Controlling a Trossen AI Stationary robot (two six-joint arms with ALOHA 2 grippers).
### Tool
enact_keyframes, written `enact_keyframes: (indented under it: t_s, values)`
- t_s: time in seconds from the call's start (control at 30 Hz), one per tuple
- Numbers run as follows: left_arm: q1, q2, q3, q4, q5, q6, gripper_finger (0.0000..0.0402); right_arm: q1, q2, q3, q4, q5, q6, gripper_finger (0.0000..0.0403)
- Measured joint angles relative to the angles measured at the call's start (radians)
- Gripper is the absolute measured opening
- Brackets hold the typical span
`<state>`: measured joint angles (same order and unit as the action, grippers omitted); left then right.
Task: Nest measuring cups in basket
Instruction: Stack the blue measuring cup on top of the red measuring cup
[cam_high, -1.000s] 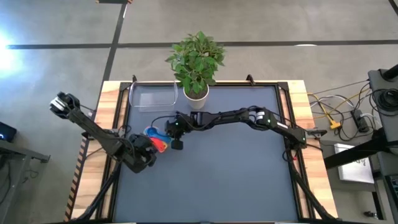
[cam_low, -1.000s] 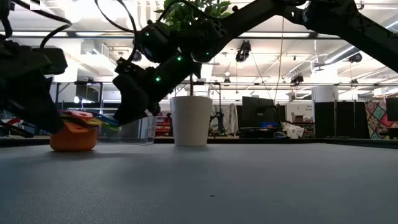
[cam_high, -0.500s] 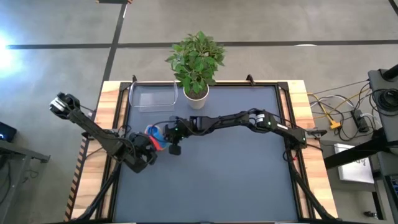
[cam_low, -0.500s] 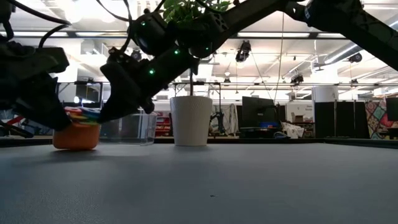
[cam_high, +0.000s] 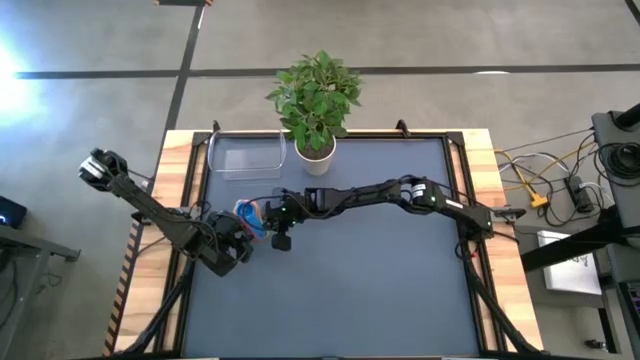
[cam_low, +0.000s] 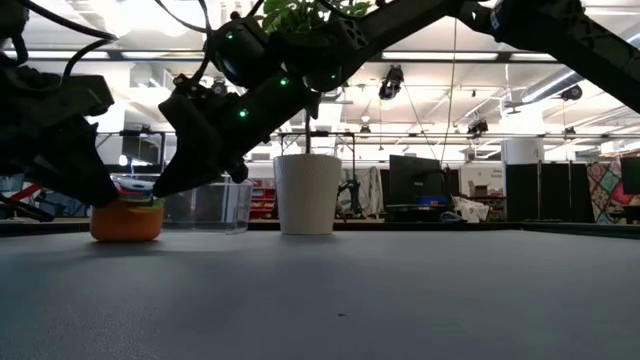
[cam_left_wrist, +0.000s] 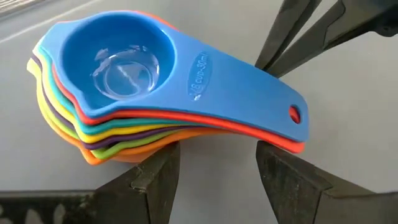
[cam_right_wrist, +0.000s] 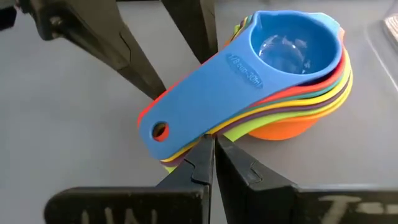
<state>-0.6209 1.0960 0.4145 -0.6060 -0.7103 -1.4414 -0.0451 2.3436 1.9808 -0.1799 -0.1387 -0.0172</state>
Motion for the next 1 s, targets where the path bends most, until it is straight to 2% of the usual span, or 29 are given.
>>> enact_keyframes:
  t_s: [0.2, 0.5, 1.0]
  values:
    - [0.000, -0.008, 0.000, -0.033, 0.039, -0.011, 0.0195, -0.001, 0.000, 0.000, -0.014, 0.007, -0.006, 0.0008]
    - [-0.009, -0.009, 0.000, -0.177, 0.095, -0.112, 0.0195, -0.005, -0.001, -0.003, -0.062, 0.044, -0.006, 0.0008]
    - [-0.010, -0.004, -0.002, -0.237, -0.007, -0.251, 0.0195, 0.031, -0.002, -0.004, -0.031, 0.025, 0.009, 0.0008]
